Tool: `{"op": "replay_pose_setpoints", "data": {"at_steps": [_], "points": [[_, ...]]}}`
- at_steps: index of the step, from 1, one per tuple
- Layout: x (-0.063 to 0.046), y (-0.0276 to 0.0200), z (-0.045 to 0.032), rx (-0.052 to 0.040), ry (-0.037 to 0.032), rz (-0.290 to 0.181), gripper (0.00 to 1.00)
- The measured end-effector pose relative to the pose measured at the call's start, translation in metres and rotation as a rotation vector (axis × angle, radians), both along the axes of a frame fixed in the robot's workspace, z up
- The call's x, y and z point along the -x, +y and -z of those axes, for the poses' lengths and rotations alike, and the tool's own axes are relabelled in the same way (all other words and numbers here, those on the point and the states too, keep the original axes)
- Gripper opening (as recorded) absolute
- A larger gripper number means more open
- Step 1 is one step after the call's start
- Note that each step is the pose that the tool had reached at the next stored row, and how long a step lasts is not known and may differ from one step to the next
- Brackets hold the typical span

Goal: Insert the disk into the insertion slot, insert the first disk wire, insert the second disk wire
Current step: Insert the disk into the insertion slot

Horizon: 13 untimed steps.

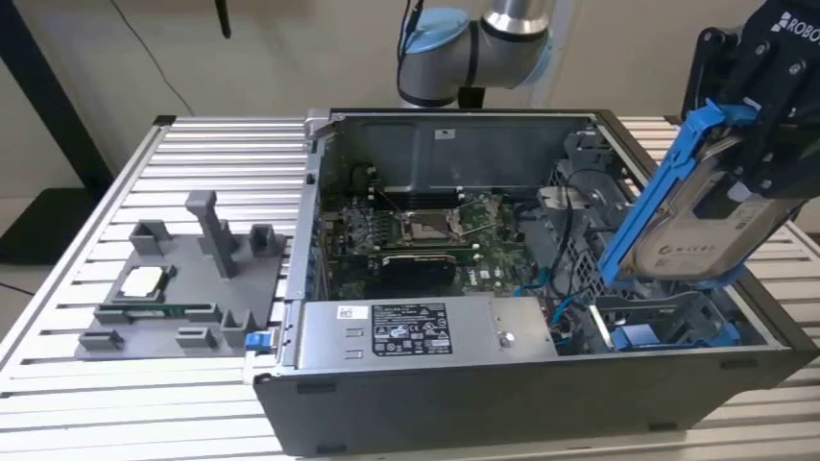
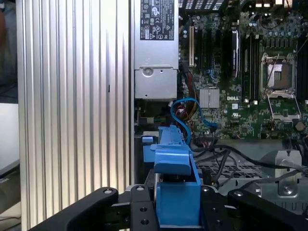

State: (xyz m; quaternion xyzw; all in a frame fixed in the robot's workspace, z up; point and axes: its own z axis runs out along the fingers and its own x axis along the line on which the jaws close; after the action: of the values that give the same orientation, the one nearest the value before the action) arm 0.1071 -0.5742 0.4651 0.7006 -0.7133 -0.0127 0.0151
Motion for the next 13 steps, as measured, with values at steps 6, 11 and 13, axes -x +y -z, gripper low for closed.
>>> {"op": "replay_pose_setpoints", "data": {"at_steps": [6,11,13], "points": [[-0.0026,0.0,0.0041,0.0001,0.0,0.0,0.33],[-0.0029,0.0,0.0052,0.0,0.0,0.0,0.33],[-0.0029,0.0,0.0059,-0.0003,0.0,0.0,0.33]]}}
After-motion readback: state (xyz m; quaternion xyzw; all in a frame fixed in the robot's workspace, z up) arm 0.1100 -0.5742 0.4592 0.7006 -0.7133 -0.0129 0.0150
